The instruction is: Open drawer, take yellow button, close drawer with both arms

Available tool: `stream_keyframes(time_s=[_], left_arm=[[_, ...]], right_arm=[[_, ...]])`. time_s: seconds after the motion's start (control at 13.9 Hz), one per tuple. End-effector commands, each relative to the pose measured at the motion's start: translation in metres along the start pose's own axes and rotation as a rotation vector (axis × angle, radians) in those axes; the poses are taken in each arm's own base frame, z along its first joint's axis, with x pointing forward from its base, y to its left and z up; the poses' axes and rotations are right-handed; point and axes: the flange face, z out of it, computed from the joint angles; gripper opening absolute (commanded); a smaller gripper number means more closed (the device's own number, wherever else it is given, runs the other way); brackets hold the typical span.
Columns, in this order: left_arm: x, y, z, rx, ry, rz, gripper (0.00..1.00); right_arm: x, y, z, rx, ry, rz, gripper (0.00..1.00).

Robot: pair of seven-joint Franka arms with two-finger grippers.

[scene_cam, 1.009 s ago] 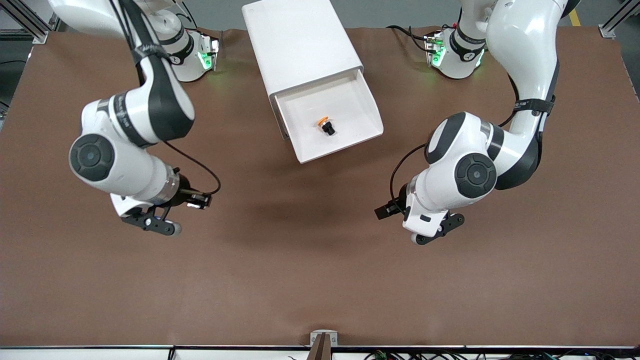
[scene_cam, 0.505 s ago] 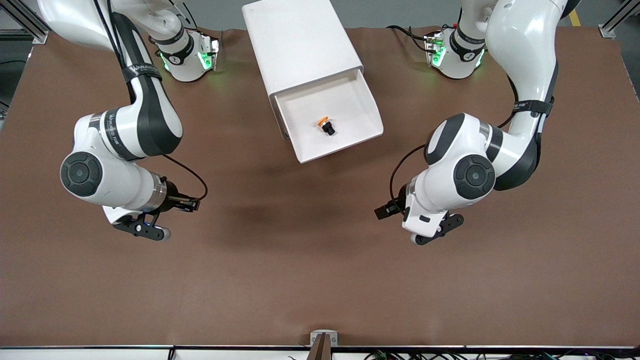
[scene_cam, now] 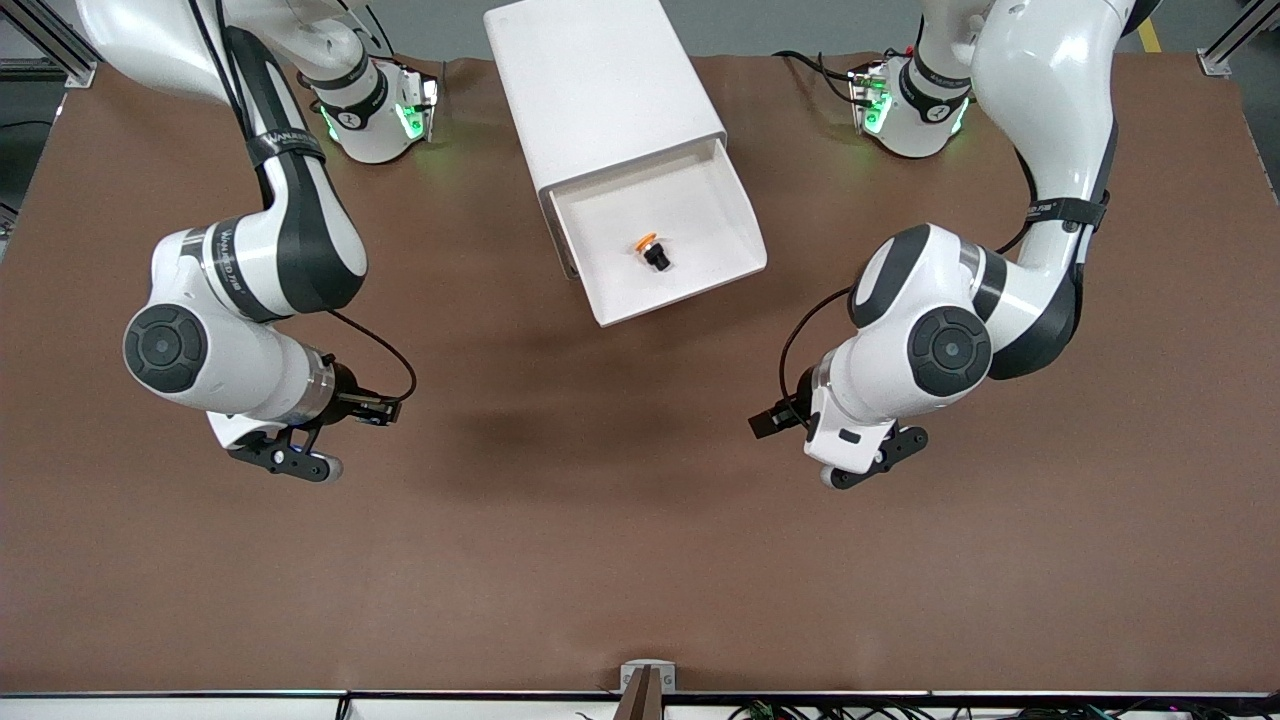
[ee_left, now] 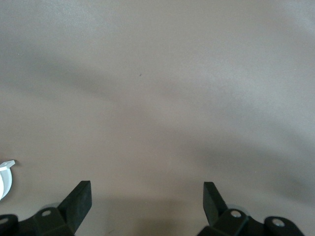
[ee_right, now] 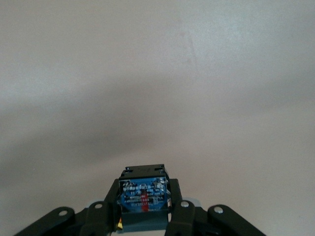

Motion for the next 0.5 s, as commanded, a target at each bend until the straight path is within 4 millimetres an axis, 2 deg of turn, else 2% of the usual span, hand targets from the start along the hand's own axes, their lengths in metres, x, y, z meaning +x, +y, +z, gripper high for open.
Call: stream_keyframes(time_s=[0.0,0.07,0.14,0.22,0.29,0.43], left_arm=[[-0.006,-0.002,-0.003,0.019,0.008,0.003,1.00],[-0.005,-0.002,-0.001,0.019,0.007,0.004,1.00],[-0.005,-0.002,-0.002,0.018,0.008,0.004,1.00],[-0.006,-0.001,-0.002,0.017,0.011,0.006,1.00],[-0.005,-0.001,-0.001,0.018,0.010,0.005,1.00],[-0.005,-0.001,-0.001,0.017,0.010,0.005,1.00]], right_arm=[[0.001,0.026,0.020,0.016,-0.007,-0.030,0.00],[0.000,0.041,0.043,0.017,0.005,-0.044,0.00],[-0.001,0.054,0.053,0.021,0.024,-0.081,0.00],[0.005,0.082,0.063,0.026,0.037,-0.114,0.00],[0.015,0.112,0.069,0.030,0.049,-0.142,0.00],[0.031,0.158,0.070,0.028,0.062,-0.163,0.00]])
